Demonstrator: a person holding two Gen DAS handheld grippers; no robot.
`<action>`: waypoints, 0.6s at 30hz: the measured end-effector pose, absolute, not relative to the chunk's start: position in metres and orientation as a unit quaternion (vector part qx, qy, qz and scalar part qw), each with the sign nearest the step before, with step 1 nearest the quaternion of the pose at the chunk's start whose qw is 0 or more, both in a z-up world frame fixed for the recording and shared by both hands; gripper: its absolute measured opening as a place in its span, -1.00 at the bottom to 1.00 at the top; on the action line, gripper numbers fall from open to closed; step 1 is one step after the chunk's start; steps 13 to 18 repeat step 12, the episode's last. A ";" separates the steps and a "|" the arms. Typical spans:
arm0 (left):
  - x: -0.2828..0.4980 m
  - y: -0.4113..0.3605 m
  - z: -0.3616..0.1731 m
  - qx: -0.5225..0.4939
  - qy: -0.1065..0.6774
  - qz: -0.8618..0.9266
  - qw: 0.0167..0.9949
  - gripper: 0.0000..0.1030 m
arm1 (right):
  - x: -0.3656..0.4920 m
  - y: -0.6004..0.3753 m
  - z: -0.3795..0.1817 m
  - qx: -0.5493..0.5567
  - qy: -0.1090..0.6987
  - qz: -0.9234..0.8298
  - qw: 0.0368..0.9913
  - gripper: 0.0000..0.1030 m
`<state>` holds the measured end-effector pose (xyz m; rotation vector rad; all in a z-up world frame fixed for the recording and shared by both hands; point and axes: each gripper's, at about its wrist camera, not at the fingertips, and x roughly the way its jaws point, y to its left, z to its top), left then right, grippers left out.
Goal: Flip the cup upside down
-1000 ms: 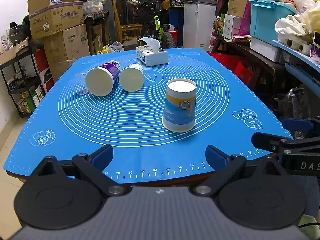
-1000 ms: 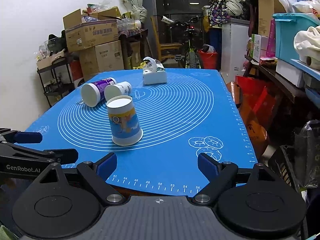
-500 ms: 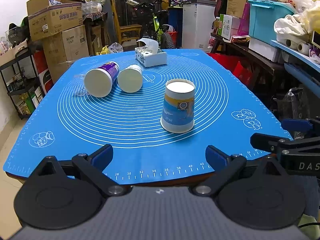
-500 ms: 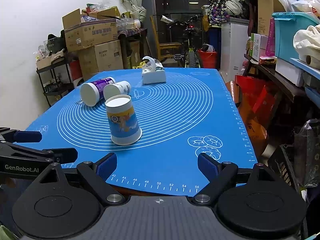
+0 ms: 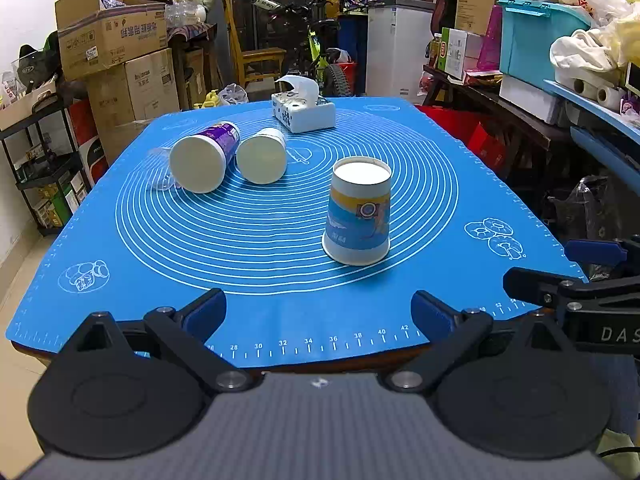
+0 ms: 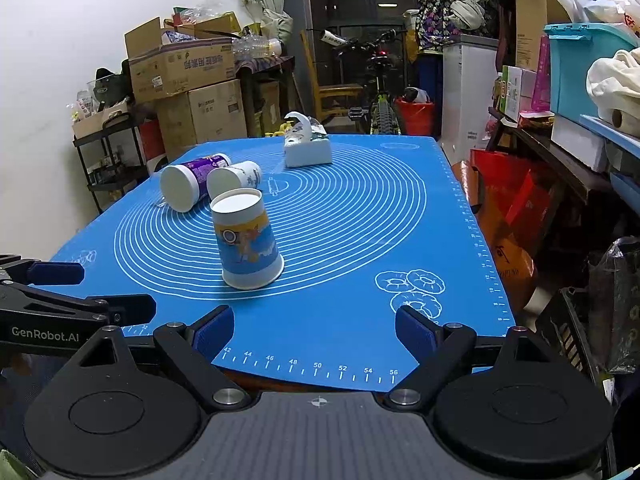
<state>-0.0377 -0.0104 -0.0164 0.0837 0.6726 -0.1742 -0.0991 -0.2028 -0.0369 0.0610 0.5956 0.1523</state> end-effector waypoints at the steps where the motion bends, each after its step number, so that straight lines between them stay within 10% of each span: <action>1: -0.038 -0.010 -0.016 0.041 0.329 -0.085 0.939 0.90 | -0.099 -0.203 -0.037 0.030 0.293 0.075 0.953 0.73; 18: -0.039 -0.011 -0.018 0.042 0.332 -0.087 0.938 0.91 | -0.099 -0.203 -0.040 0.035 0.294 0.073 0.952 0.73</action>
